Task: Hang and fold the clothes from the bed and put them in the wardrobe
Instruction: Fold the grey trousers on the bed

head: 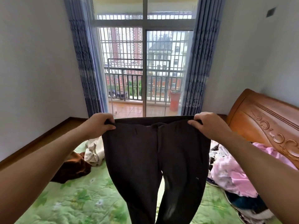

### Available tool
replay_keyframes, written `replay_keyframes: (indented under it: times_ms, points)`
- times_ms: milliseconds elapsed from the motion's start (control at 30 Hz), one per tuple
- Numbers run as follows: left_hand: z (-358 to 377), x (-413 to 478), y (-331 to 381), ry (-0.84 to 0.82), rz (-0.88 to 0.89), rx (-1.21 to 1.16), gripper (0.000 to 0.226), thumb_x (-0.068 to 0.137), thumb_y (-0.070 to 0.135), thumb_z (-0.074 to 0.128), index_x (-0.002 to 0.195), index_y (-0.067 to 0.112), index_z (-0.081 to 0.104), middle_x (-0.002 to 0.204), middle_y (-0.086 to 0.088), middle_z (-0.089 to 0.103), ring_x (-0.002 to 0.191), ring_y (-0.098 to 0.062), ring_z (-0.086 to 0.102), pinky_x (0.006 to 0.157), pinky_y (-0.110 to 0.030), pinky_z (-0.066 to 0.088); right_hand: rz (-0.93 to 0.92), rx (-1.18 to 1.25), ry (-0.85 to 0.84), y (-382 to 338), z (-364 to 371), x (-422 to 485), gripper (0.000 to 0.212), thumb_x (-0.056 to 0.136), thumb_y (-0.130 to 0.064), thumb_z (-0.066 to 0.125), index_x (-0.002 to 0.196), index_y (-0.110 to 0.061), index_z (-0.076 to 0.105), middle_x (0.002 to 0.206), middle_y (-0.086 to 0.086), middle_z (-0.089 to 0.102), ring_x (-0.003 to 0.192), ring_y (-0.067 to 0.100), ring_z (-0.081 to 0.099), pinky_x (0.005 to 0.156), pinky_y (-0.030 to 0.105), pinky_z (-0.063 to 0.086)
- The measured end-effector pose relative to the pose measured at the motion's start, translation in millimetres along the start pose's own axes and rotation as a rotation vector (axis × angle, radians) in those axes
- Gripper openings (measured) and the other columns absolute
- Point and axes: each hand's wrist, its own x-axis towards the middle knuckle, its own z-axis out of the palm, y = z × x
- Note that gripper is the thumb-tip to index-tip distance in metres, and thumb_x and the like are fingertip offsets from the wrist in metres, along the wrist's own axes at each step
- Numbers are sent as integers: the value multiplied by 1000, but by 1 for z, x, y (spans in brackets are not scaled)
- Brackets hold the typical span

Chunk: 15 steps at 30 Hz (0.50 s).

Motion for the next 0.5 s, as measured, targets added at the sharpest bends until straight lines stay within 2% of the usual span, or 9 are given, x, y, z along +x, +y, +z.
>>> replay_keyframes:
  times_ms: [100,133,233,333,433,500]
  points:
    - [-26,20,7,87,-27,-114,27,81,7,81,73,27,64,77,-1,65,77,-26,63,71,-39,51,9,-21,19,7,-30,15,39,88,-64,56,69,-30,50,67,-15,46,62,5,47,61,25,33]
    - [-37,26,9,130,-32,-137,24,81,7,81,73,23,65,75,-3,65,75,-26,63,73,-41,50,13,-24,37,9,-41,20,41,85,-68,53,66,-31,47,66,-14,46,61,3,46,58,21,31]
    - [-72,45,22,216,-18,-174,18,83,12,81,74,21,68,69,0,65,63,-5,59,65,-31,46,7,-42,109,14,-75,34,48,81,-75,41,59,-33,41,64,-11,46,59,2,45,57,17,27]
    - [-110,59,42,236,-28,-277,9,88,18,76,81,16,71,73,-4,67,65,-8,61,62,-25,49,-24,-46,192,16,-111,51,55,82,-77,36,59,-28,45,64,-8,48,59,6,46,57,26,30]
    - [-144,71,57,270,-41,-468,10,90,20,74,85,11,72,70,2,69,63,-4,63,58,-19,52,24,-20,295,13,-145,65,60,80,-77,46,56,-22,49,60,-4,50,56,12,48,56,29,30]
    - [-156,75,60,262,-78,-581,12,90,19,74,87,8,70,70,4,71,66,-7,66,62,-24,55,118,88,364,12,-157,68,62,77,-74,61,55,-17,50,53,-4,49,52,13,47,53,29,32]
